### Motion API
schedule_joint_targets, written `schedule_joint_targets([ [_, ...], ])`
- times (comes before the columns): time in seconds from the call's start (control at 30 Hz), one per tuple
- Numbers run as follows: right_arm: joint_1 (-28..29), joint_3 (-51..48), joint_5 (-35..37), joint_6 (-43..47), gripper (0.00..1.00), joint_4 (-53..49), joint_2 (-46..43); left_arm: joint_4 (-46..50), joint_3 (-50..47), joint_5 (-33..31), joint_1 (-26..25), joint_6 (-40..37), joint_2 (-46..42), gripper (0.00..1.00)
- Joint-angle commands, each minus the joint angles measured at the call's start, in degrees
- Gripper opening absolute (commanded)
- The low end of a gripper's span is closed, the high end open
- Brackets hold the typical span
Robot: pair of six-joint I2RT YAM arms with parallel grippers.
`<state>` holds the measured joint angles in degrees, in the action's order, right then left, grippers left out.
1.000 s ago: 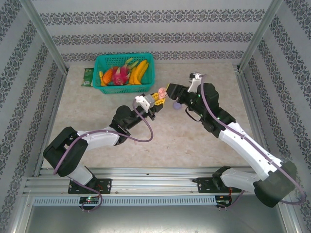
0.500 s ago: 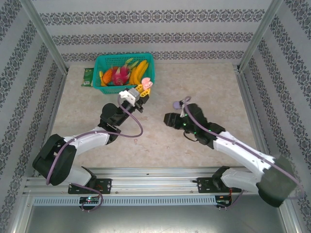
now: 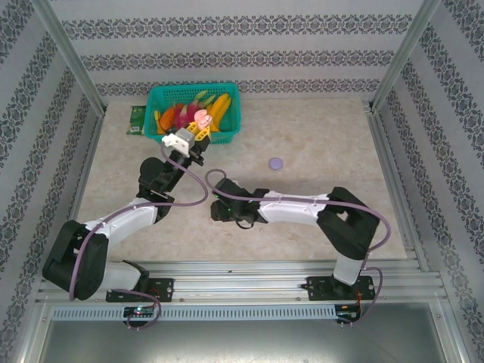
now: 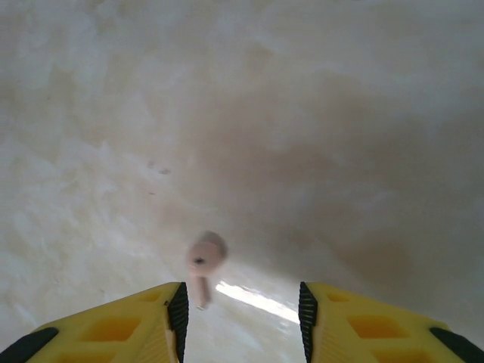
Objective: Insert the wireless bluetooth earbuds into the charging case
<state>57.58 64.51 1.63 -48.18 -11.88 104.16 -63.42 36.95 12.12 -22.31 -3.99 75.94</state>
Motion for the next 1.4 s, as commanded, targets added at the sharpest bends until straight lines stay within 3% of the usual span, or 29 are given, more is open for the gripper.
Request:
schedule_joint_targets([
  [0.0, 2.18, 5.16, 2.35, -1.71, 0.45, -4.1, 4.1, -0.71, -0.9, -1.07, 1.72, 1.0, -1.85, 0.0],
  [0.53, 5.78, 14.3, 9.34, -0.91, 0.41, -12.47, 13.58, -1.62, -2.78, -1.61, 6.01, 3.62, -4.61, 0.0],
  [0.83, 5.79, 15.38, 11.38, 0.14, 0.33, -13.9, 15.81, -1.41, -3.12, -1.37, 5.98, 4.32, -4.92, 0.0],
  [1.13, 5.8, 13.46, 12.67, 4.15, 0.26, -14.87, 14.78, -1.09, -3.05, -0.72, 6.04, 5.39, -4.84, 0.0],
  [1.37, 5.38, 7.93, 14.19, 12.85, 0.22, -12.44, 10.24, -0.86, -2.95, 0.2, 6.04, 6.5, -4.75, 0.0],
])
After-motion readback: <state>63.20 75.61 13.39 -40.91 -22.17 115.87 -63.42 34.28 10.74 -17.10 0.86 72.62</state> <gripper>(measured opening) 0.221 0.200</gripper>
